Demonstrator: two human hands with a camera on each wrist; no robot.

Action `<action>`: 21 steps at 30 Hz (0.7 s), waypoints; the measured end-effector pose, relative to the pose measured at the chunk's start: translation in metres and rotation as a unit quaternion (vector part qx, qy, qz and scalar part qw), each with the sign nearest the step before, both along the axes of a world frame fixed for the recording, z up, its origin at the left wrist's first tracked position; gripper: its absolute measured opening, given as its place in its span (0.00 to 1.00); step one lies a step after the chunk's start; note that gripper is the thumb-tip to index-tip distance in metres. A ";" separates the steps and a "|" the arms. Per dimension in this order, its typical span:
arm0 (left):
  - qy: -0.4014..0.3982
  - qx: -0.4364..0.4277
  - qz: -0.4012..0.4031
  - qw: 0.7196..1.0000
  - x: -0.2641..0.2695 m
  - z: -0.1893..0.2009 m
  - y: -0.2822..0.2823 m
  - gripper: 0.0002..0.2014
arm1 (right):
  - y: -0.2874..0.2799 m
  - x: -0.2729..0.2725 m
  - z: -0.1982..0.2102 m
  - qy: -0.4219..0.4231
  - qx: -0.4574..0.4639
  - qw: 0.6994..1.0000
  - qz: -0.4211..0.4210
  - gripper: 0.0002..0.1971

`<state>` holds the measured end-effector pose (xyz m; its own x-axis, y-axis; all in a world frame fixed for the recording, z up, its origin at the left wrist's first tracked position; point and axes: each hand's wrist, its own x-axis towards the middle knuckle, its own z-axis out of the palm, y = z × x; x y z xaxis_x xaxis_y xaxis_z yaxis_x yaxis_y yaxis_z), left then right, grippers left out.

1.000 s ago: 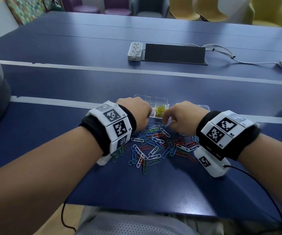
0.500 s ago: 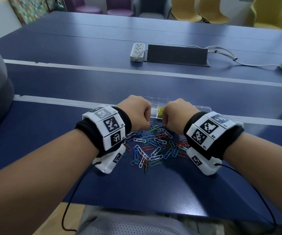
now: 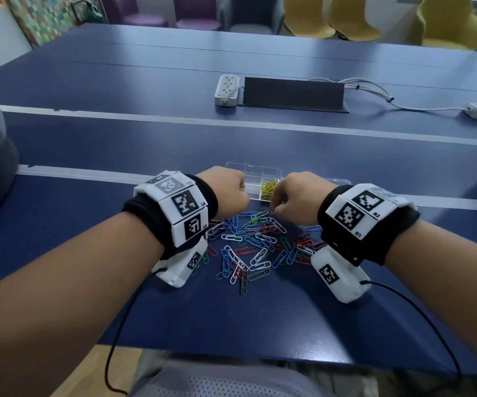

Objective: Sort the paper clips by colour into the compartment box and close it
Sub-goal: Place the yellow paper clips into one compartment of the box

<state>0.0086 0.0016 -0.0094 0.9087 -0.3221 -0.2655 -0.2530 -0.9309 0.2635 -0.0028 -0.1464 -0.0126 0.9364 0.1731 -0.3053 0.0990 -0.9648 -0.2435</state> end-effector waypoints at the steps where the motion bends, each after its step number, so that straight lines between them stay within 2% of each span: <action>1: 0.007 0.014 0.005 1.000 0.000 -0.001 0.001 0.05 | 0.002 0.001 0.001 -0.007 0.012 1.000 0.000 0.11; 4: 0.016 0.054 0.007 0.998 0.000 -0.005 0.003 0.14 | 0.013 0.002 0.004 -0.027 0.033 0.999 0.008 0.11; 8: -0.006 0.091 0.002 0.996 -0.005 -0.009 0.002 0.18 | 0.029 0.003 0.001 -0.049 0.031 0.998 0.040 0.09; 12: -0.021 0.083 0.003 0.996 -0.005 -0.009 0.001 0.13 | 0.041 0.008 -0.005 -0.048 -0.016 0.996 0.075 0.08; 16: -0.004 0.069 0.003 0.998 -0.003 -0.011 0.002 0.11 | 0.048 0.007 -0.001 -0.045 -0.066 0.992 0.094 0.05; 21: 0.007 0.030 0.011 0.999 0.000 -0.006 0.012 0.09 | 0.048 0.009 0.001 -0.016 -0.079 0.991 0.106 0.09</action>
